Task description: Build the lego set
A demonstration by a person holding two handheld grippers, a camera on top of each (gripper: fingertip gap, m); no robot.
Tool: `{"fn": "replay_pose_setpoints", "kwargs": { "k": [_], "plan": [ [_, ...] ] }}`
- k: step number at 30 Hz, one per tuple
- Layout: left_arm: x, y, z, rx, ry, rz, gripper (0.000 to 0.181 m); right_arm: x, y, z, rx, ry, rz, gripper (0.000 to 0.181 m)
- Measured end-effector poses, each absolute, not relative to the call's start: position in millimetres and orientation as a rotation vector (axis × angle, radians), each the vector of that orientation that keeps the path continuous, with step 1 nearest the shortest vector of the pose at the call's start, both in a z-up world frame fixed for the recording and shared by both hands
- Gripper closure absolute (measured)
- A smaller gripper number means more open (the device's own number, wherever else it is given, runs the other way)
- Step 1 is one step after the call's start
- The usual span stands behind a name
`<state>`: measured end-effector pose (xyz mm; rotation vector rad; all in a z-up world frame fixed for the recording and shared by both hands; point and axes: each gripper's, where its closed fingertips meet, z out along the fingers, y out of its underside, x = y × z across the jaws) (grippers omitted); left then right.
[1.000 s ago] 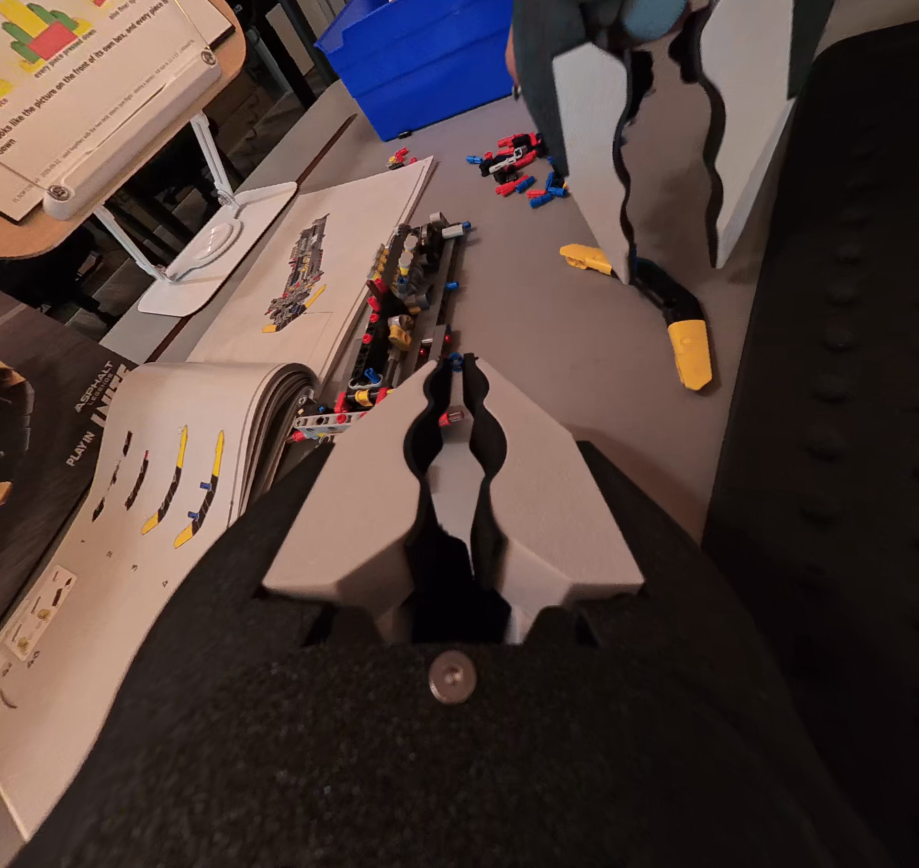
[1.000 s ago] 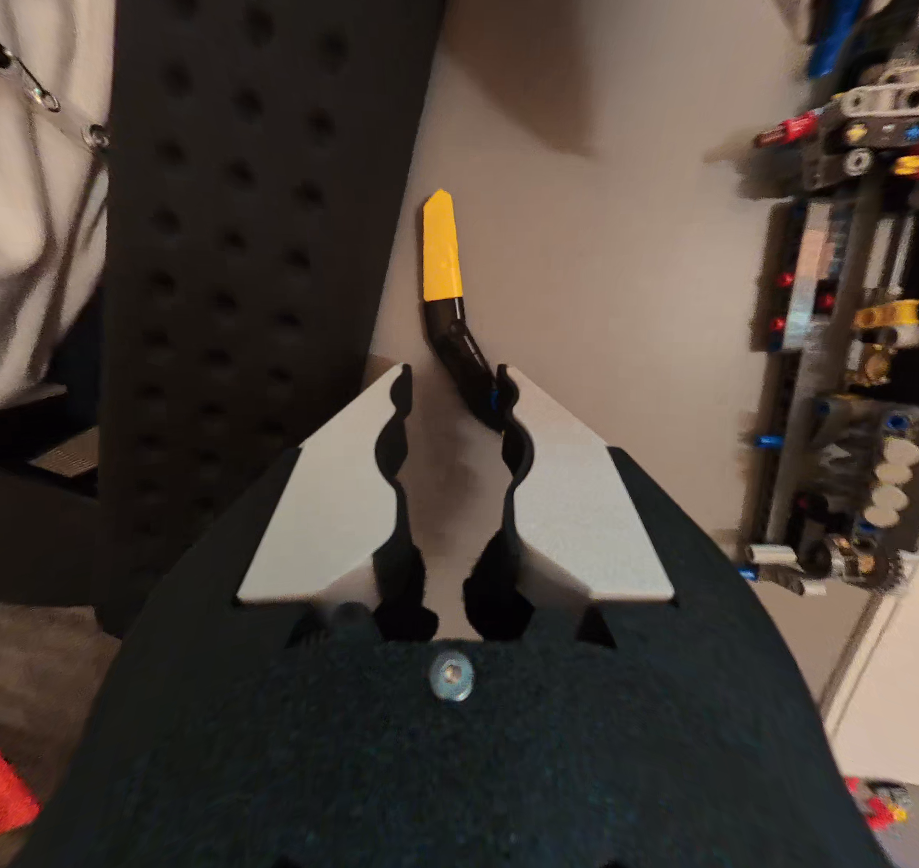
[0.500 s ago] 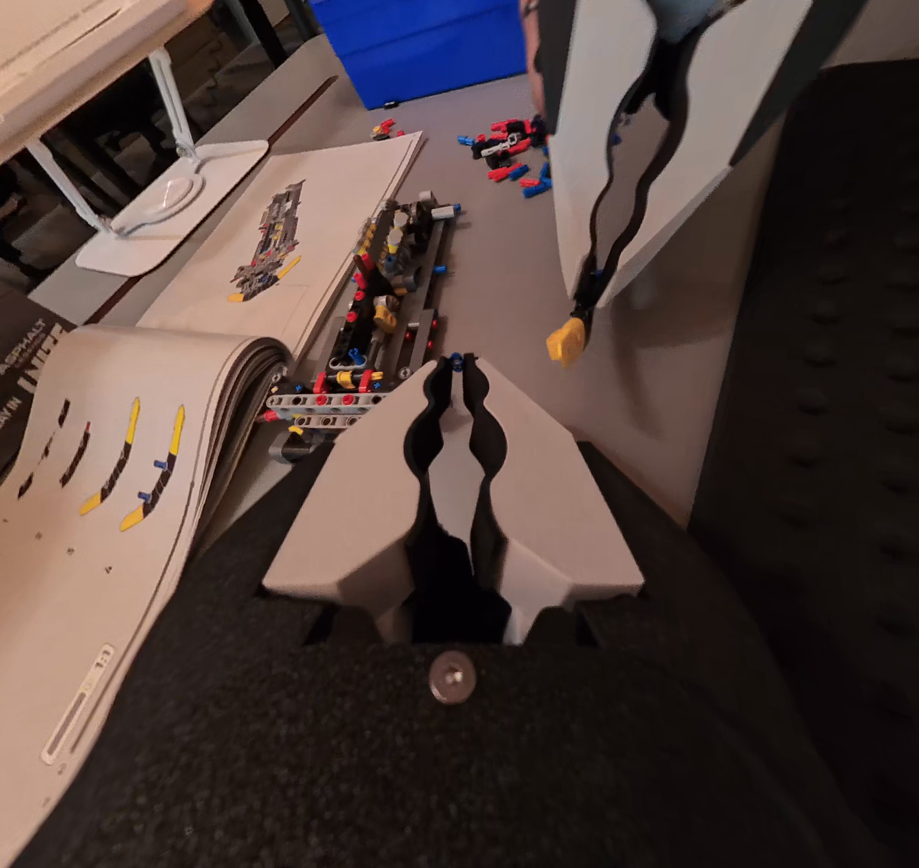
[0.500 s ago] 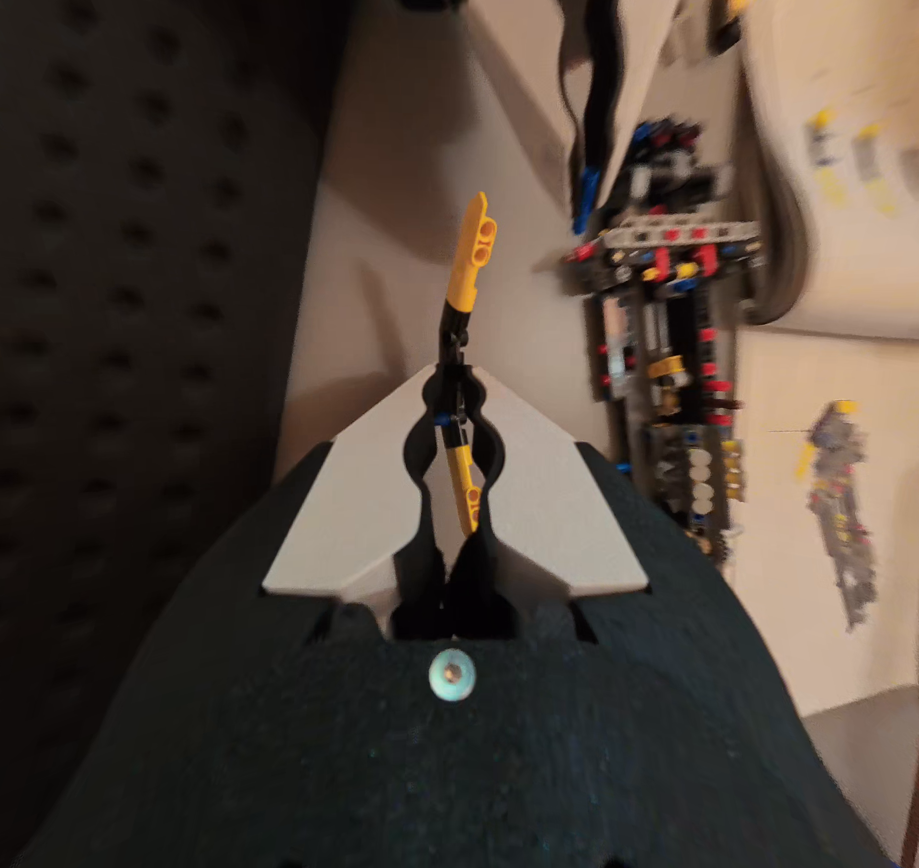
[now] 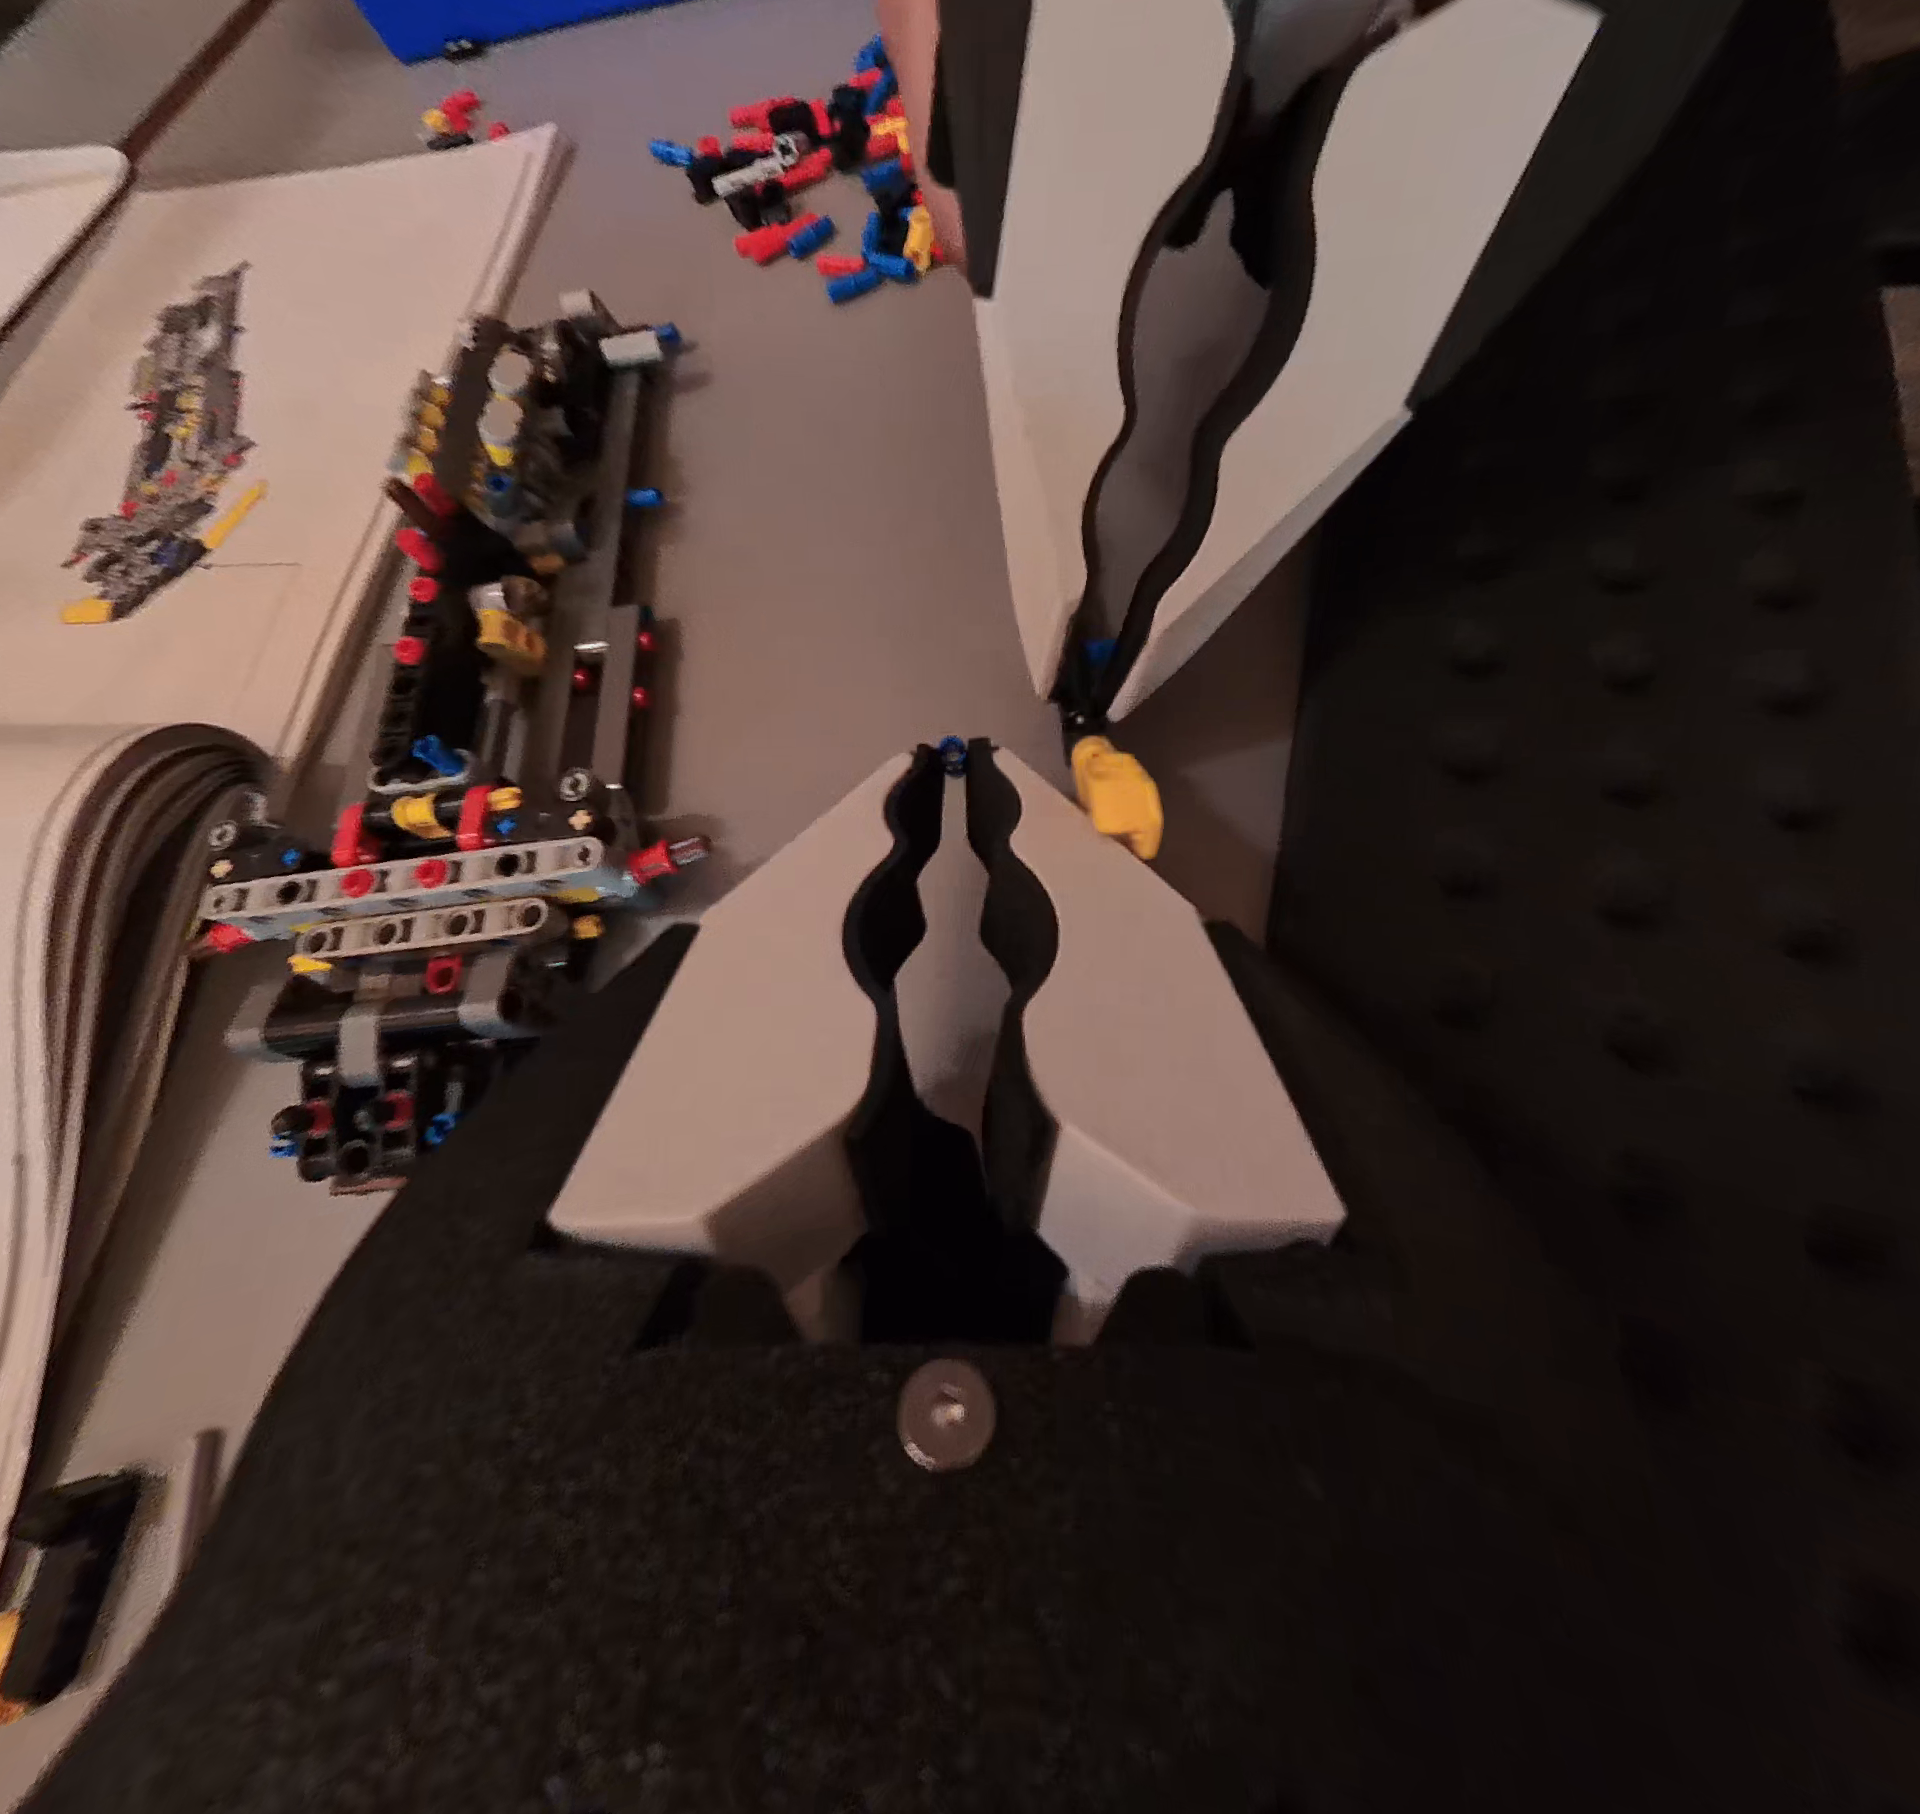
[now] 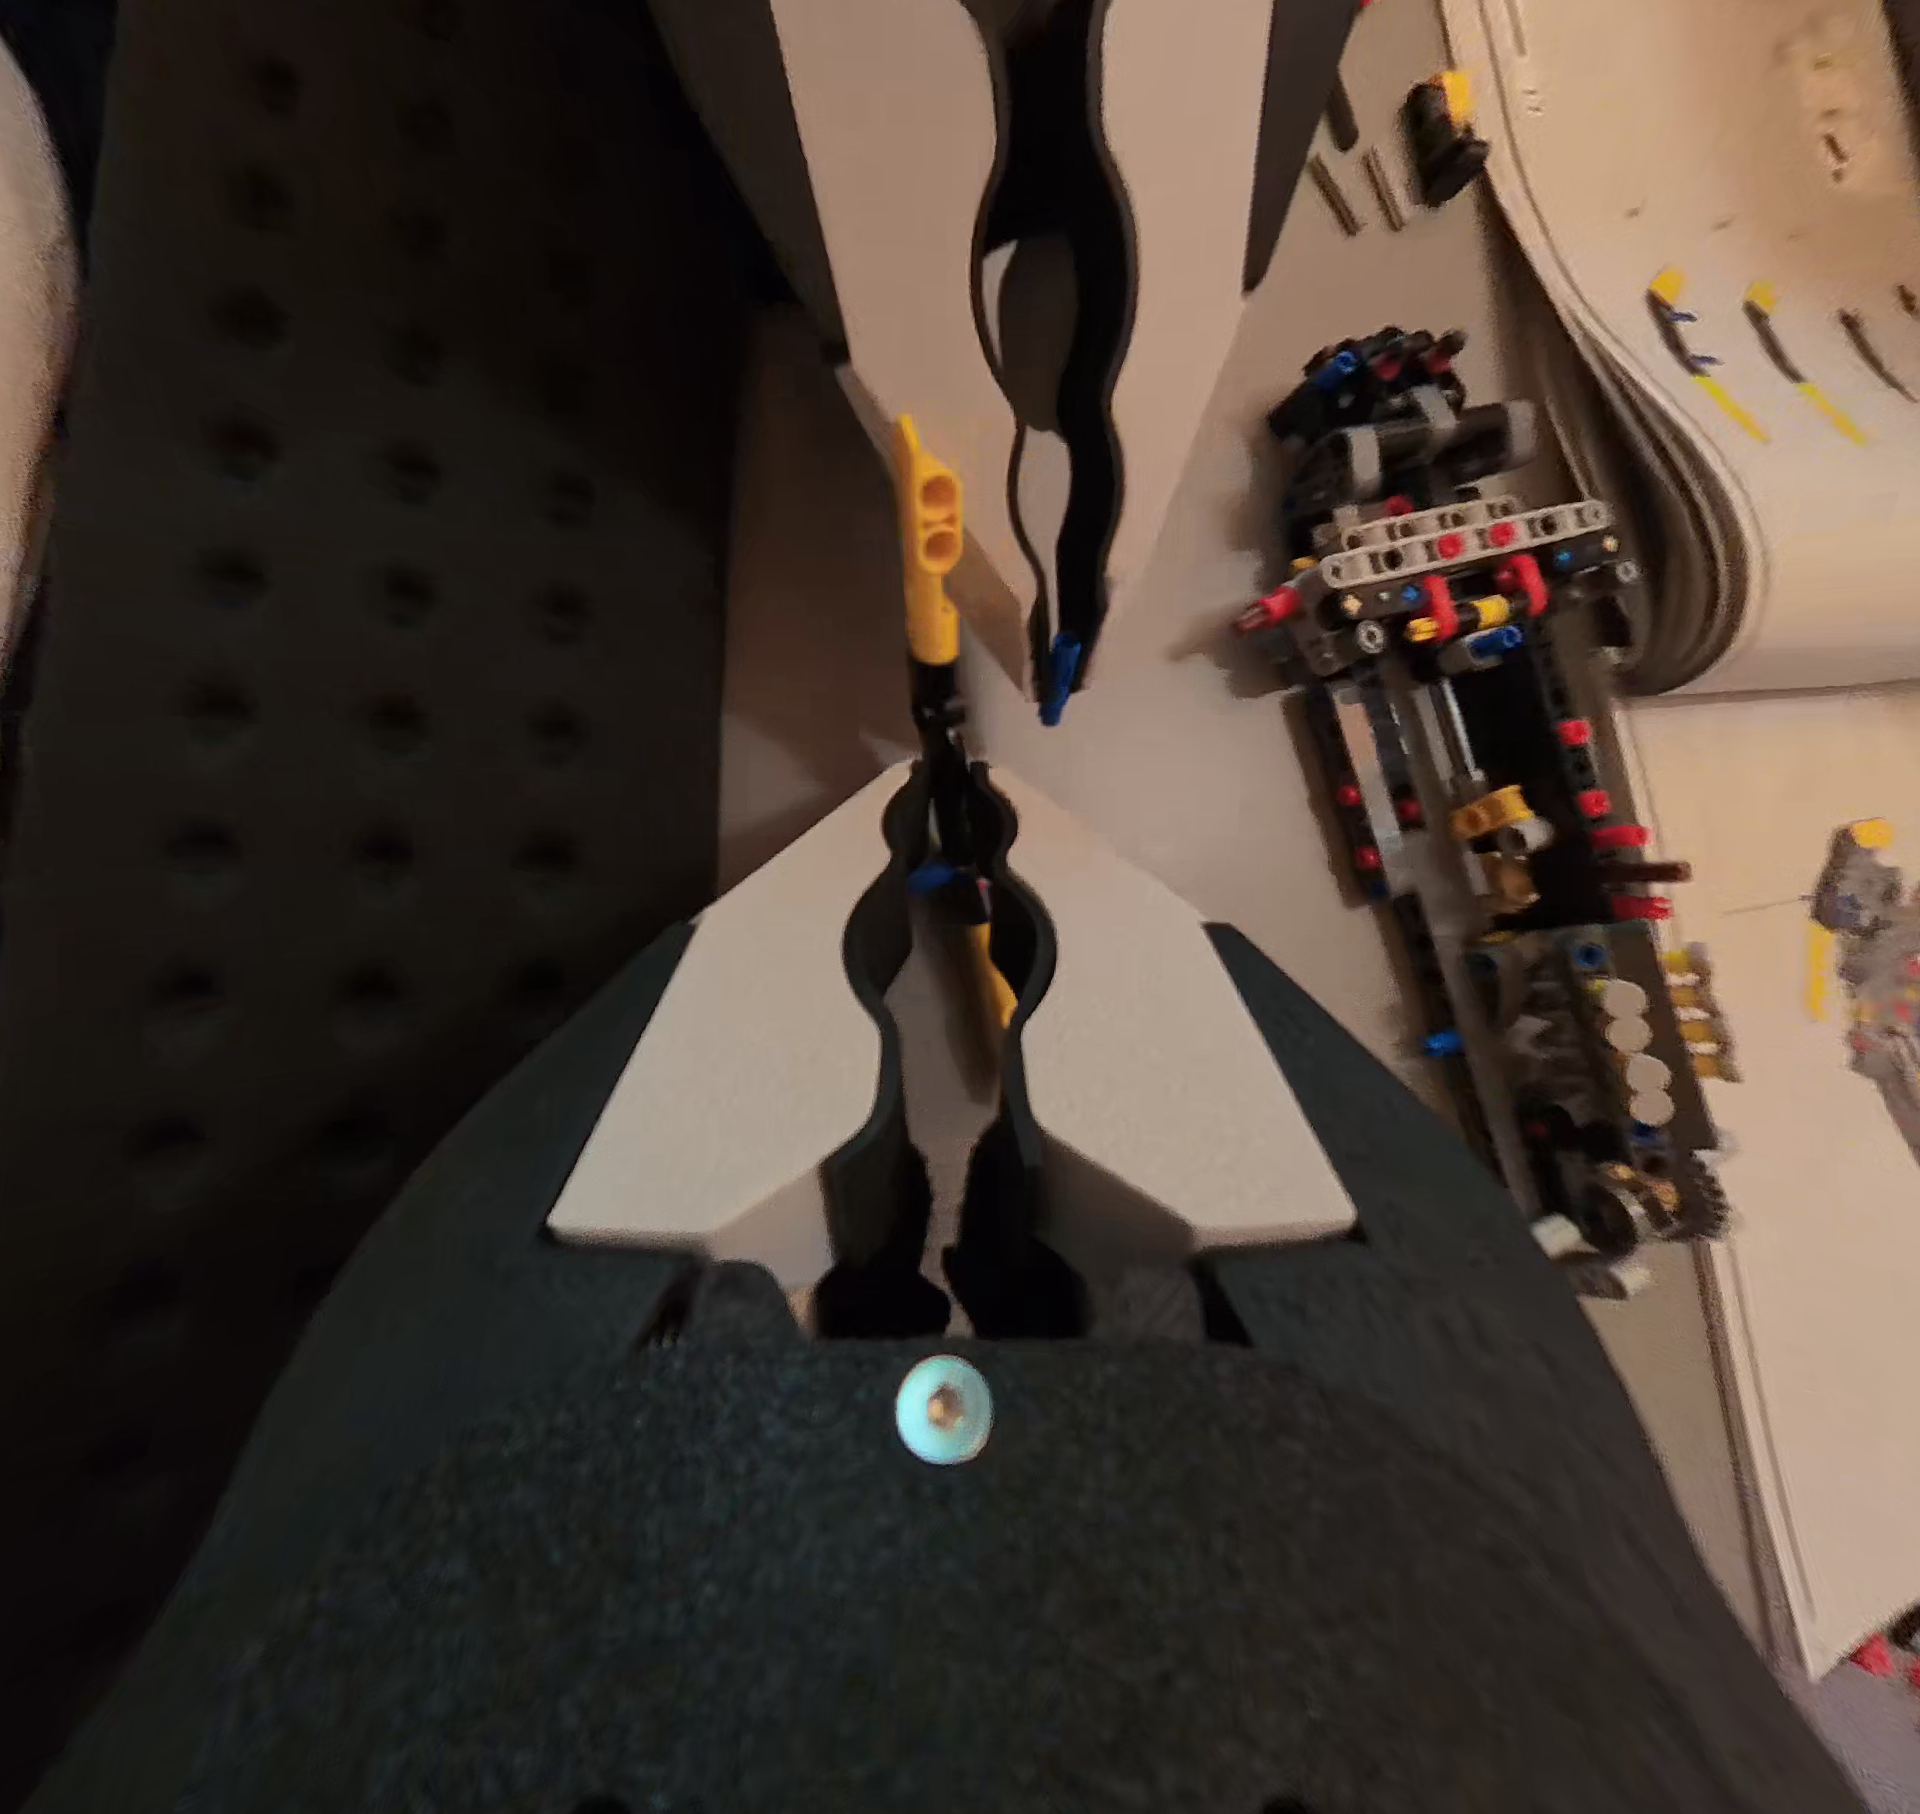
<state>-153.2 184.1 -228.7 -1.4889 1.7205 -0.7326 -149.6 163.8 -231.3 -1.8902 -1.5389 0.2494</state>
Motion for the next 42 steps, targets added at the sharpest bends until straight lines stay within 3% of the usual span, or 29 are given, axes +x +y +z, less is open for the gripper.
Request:
{"fn": "replay_pose_setpoints", "kwargs": {
  "k": [21, 32, 42],
  "plan": [
    [-163.3, 197.3, -229.1, -1.592, 1.65, -0.76, 0.178, -165.6, 129.7, -248.5, -2.316, -1.777, 0.761, 0.174],
    [-173.8, 147.4, -231.0, -1.508, 1.902, -1.027, 0.178, -162.0, 124.2, -232.6, -2.001, -1.766, 0.37, 0.177],
    [-175.2, 137.4, -238.9, -1.521, 1.98, -1.048, 0.178, -159.9, 127.8, -238.8, -2.254, -1.714, 0.591, 0.172]
  ]
}}
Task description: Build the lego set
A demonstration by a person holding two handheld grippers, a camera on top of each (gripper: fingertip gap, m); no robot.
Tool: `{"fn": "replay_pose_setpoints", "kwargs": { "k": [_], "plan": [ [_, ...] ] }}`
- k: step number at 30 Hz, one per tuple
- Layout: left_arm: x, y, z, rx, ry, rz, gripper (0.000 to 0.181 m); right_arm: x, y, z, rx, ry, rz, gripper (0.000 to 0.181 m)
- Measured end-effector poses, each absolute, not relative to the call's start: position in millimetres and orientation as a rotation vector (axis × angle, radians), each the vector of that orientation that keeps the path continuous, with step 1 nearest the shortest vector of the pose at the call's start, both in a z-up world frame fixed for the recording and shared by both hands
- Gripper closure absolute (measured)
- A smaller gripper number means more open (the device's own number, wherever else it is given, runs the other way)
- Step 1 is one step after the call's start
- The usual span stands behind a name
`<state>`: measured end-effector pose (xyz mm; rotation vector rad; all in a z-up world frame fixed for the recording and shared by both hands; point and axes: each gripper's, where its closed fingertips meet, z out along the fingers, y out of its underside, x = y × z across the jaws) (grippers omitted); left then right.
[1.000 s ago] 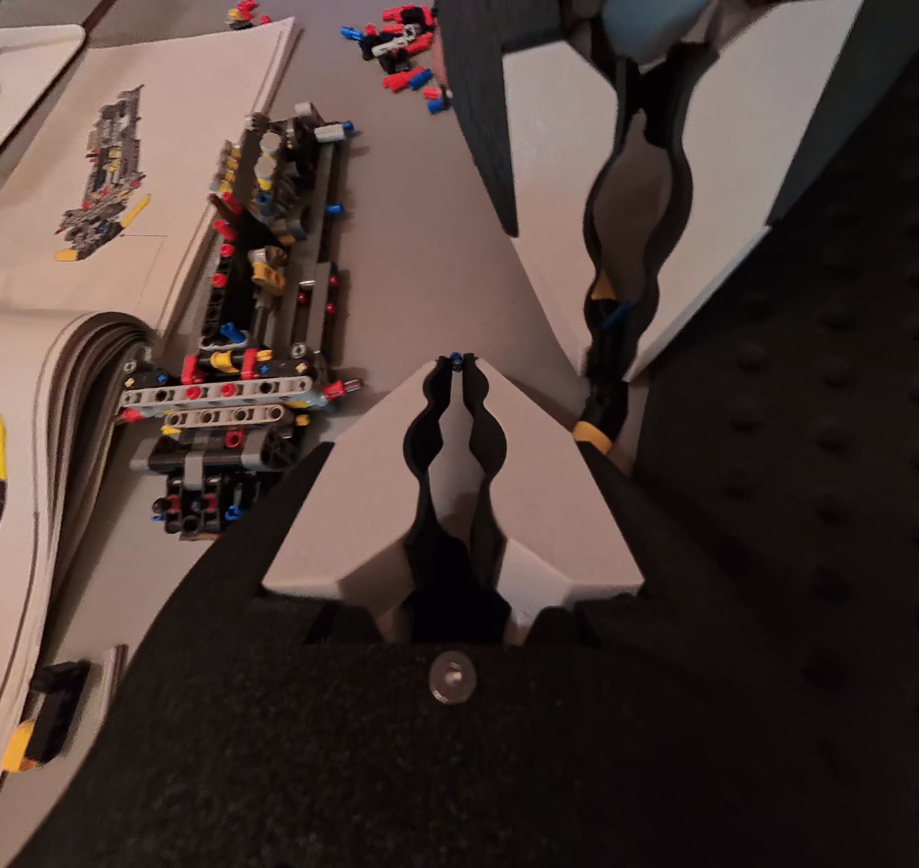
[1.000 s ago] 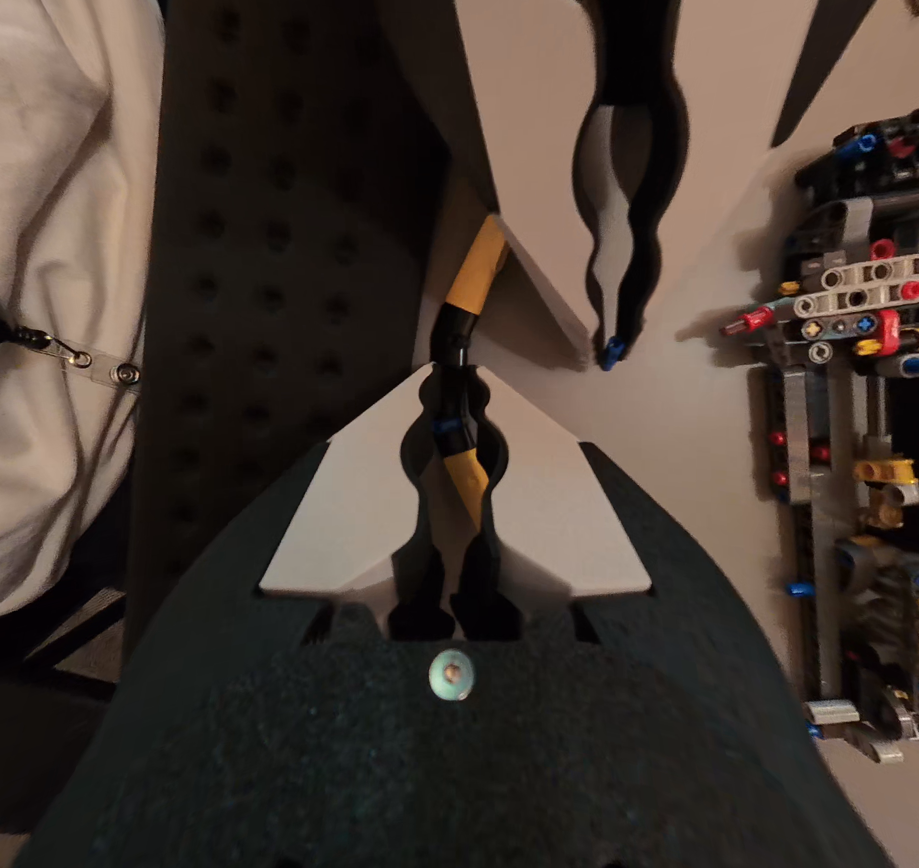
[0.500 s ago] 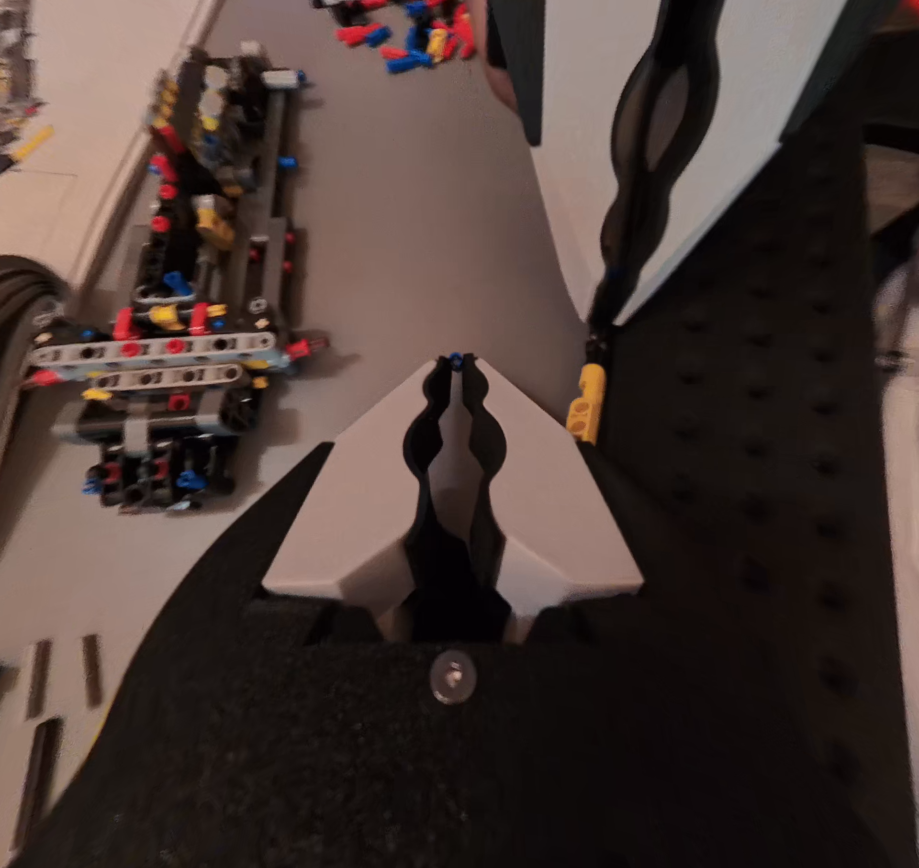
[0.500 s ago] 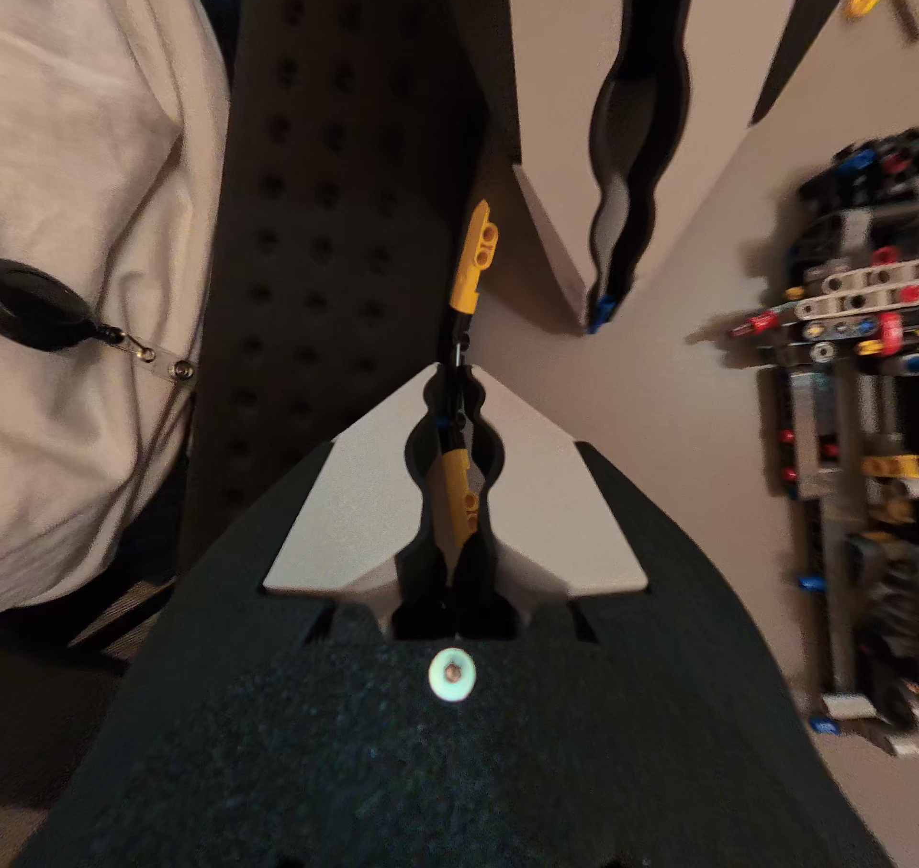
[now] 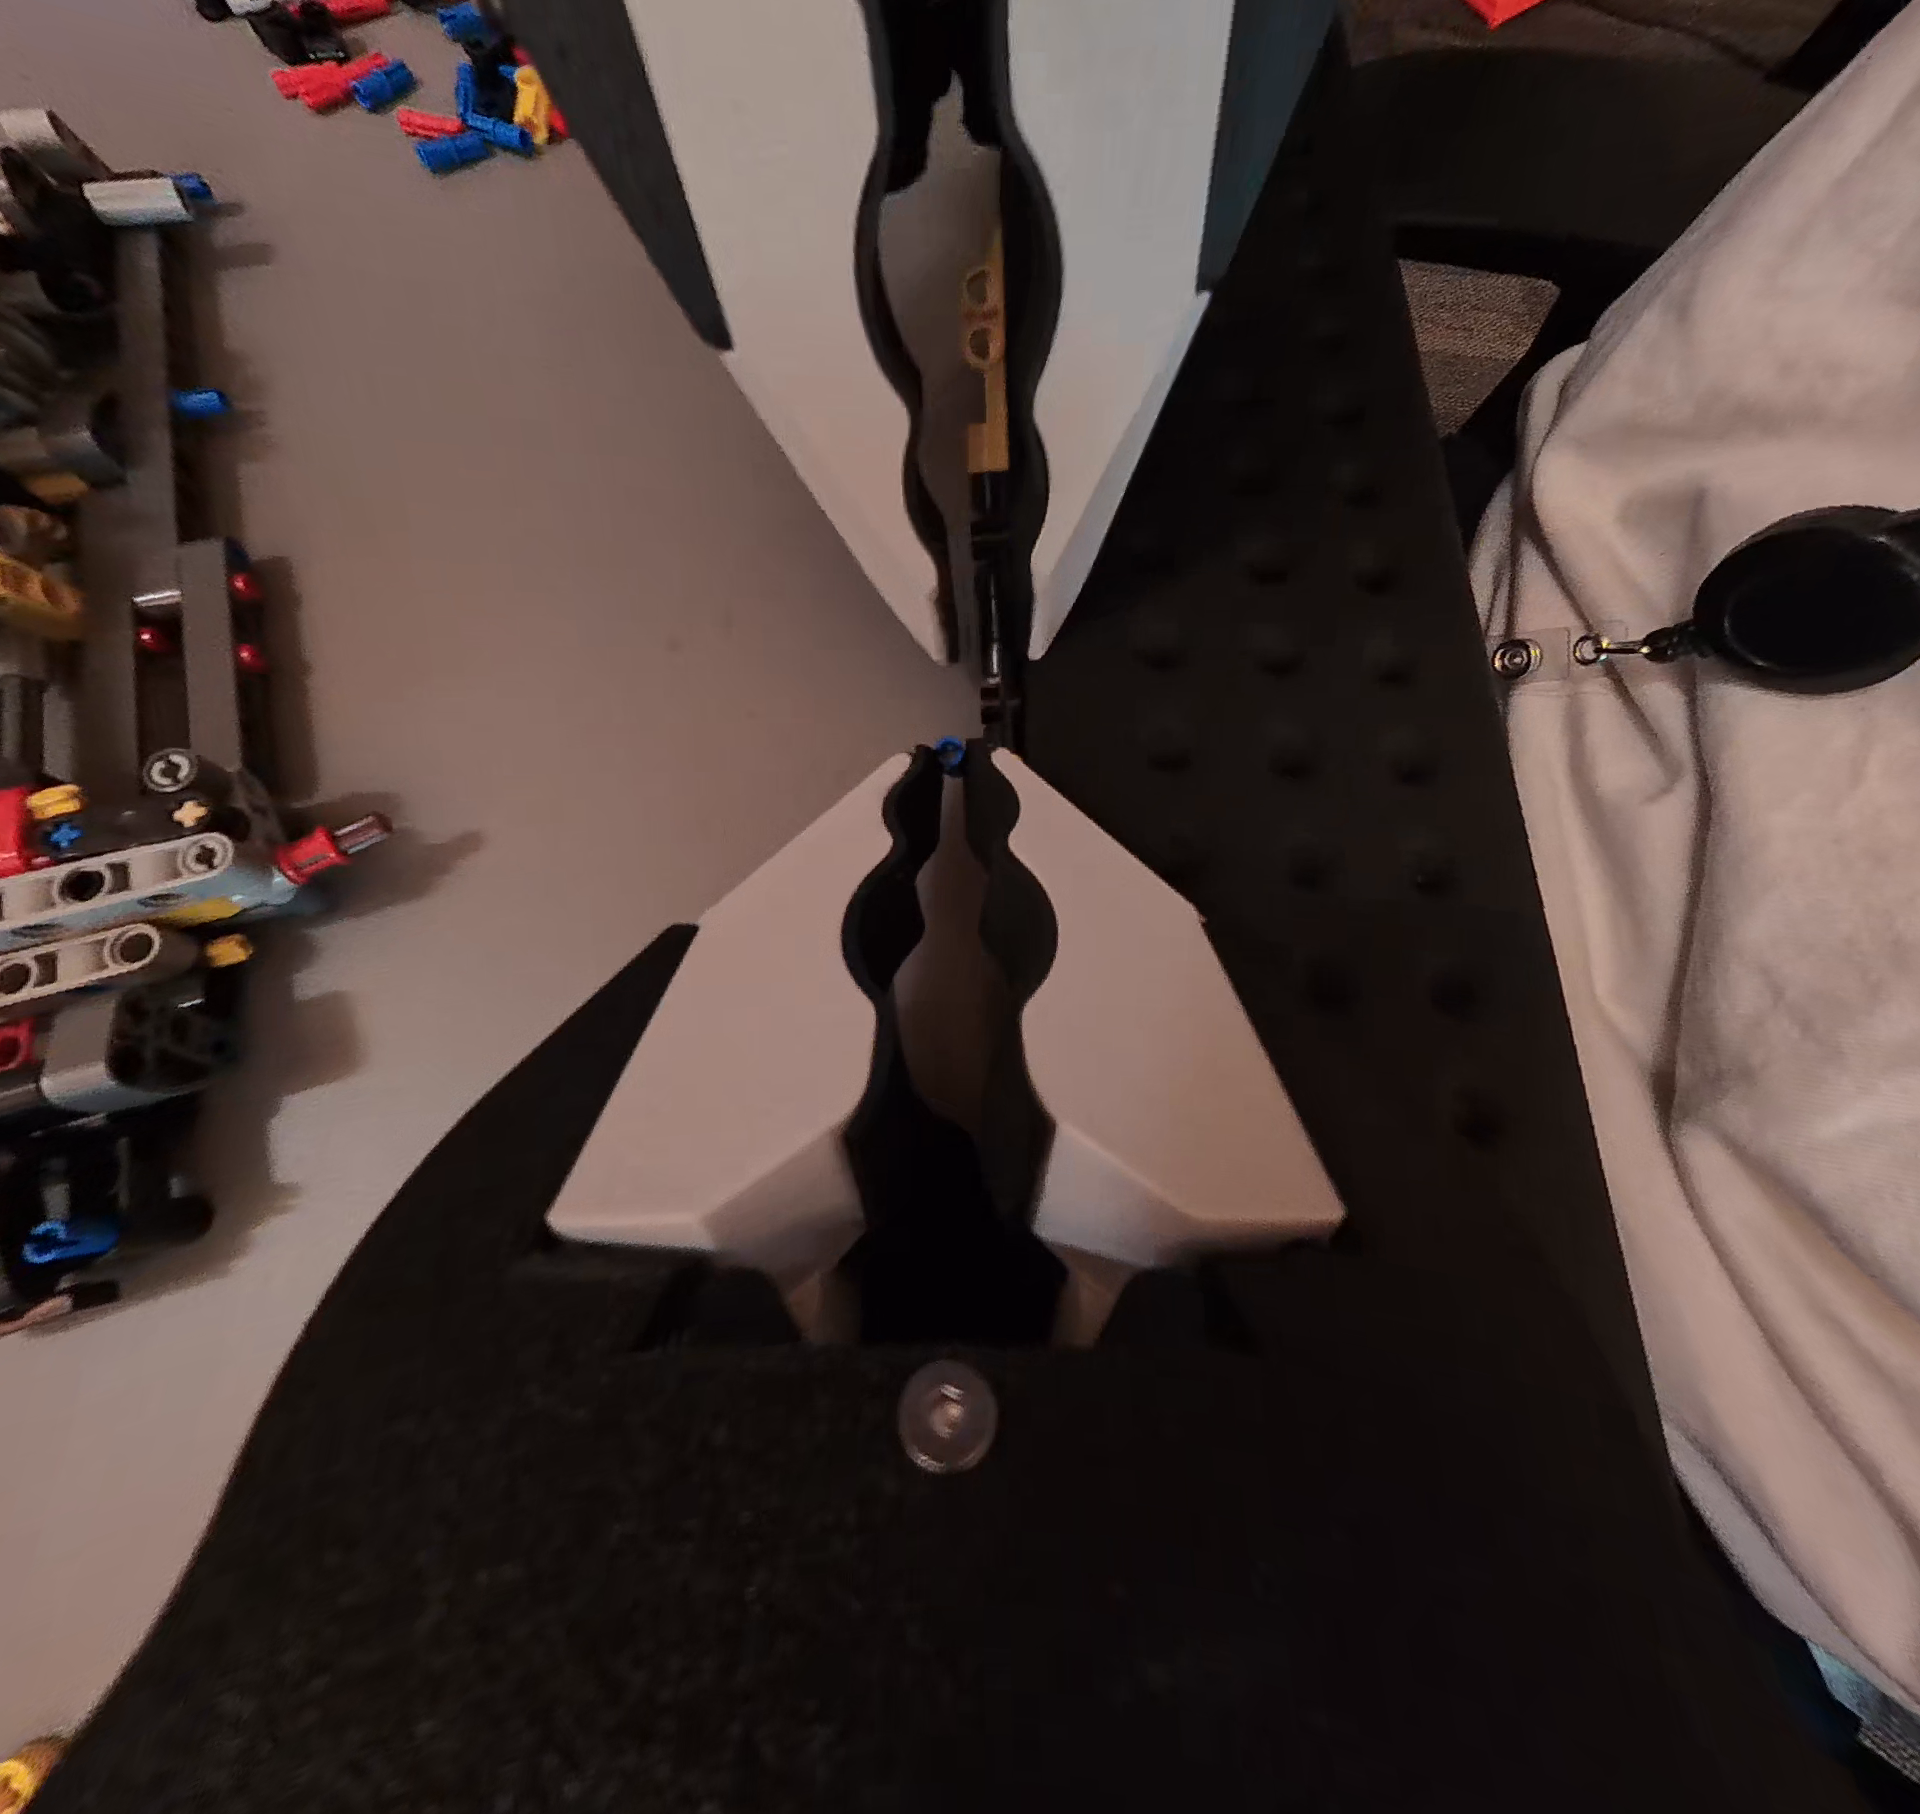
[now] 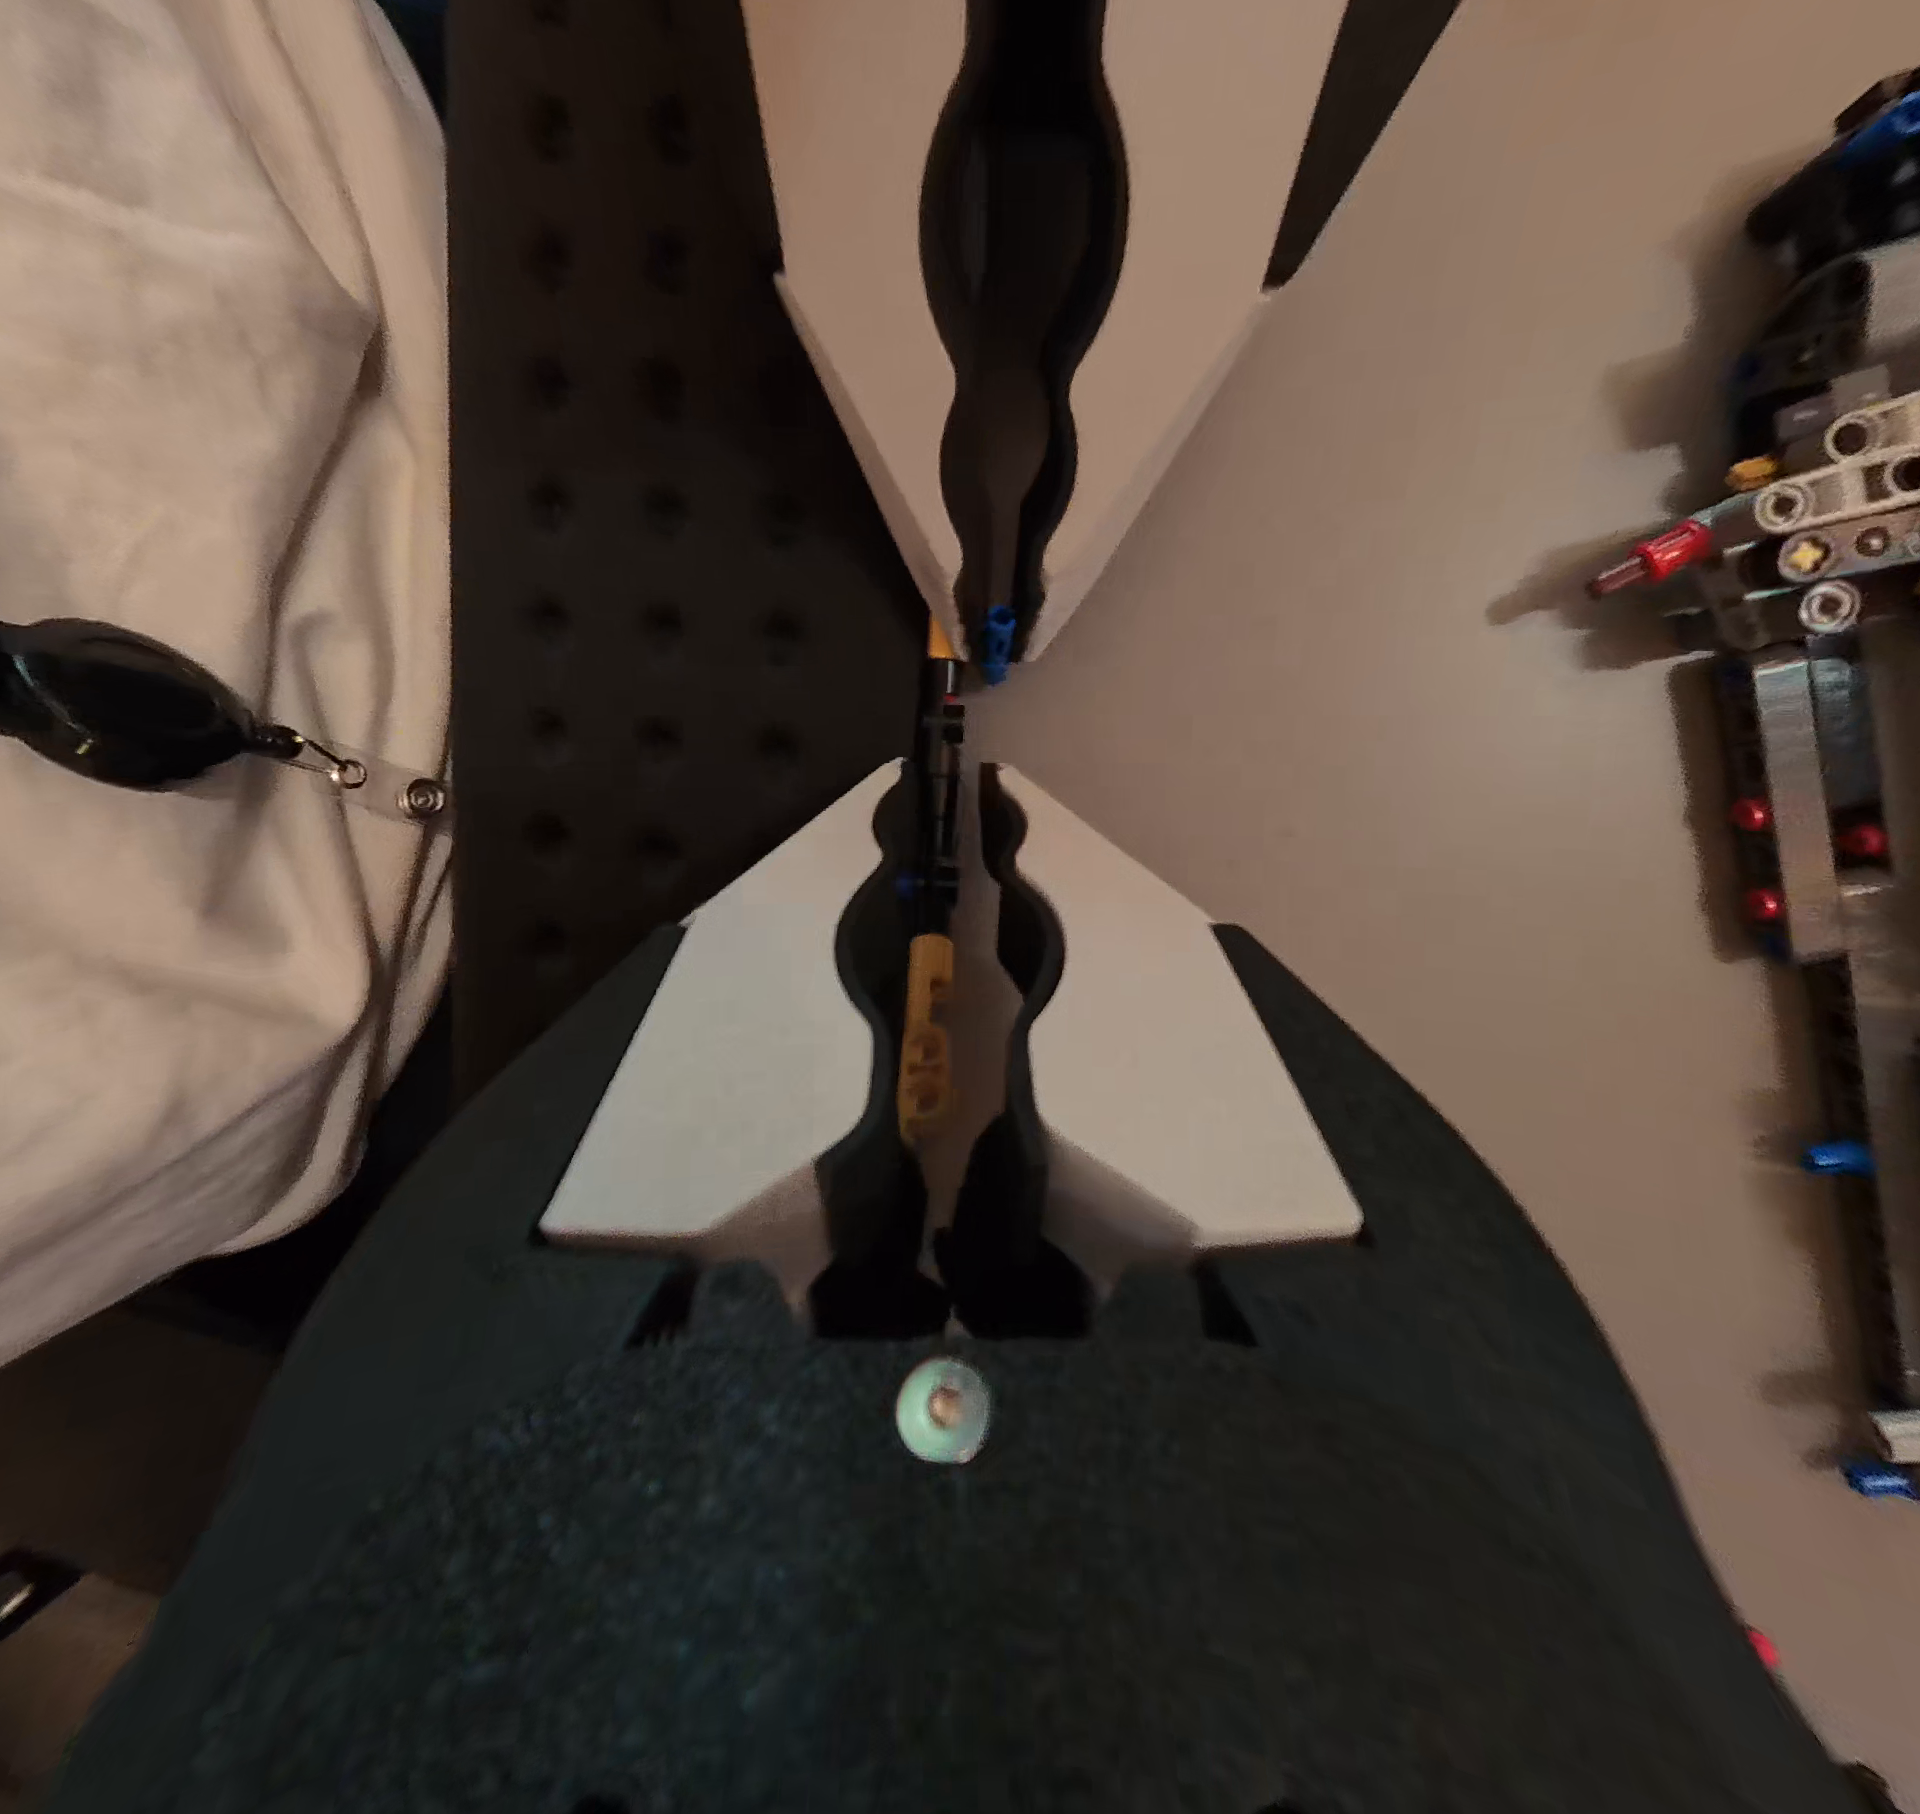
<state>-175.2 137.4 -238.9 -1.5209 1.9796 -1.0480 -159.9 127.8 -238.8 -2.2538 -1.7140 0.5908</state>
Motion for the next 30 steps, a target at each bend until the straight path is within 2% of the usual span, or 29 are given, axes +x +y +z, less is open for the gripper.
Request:
{"fn": "replay_pose_setpoints", "kwargs": {
  "k": [7, 13, 18, 24, 30],
  "plan": [
    [-173.5, 141.1, -234.1, -1.531, 1.93, -1.078, 0.178, -162.1, 131.4, -251.1, -2.285, -1.933, 0.441, 0.173],
    [-171.9, 178.6, -213.1, -1.563, 1.667, -1.021, 0.178, -162.4, 131.2, -250.3, -2.269, -1.853, 0.698, 0.174],
    [-194.3, 255.3, -151.5, -1.502, 1.121, -0.829, 0.178, -159.0, 200.4, -203.1, -2.071, -1.288, 0.706, 0.175],
    [-179.1, 239.9, -123.2, -1.293, 1.095, -0.532, 0.179, -164.2, 248.8, -157.5, -1.841, -0.507, 1.024, 0.175],
    [-159.2, 237.7, -132.3, -1.298, 1.126, -0.373, 0.179, -160.7, 244.9, -150.6, -1.805, -0.491, 0.899, 0.175]
  ]
}}
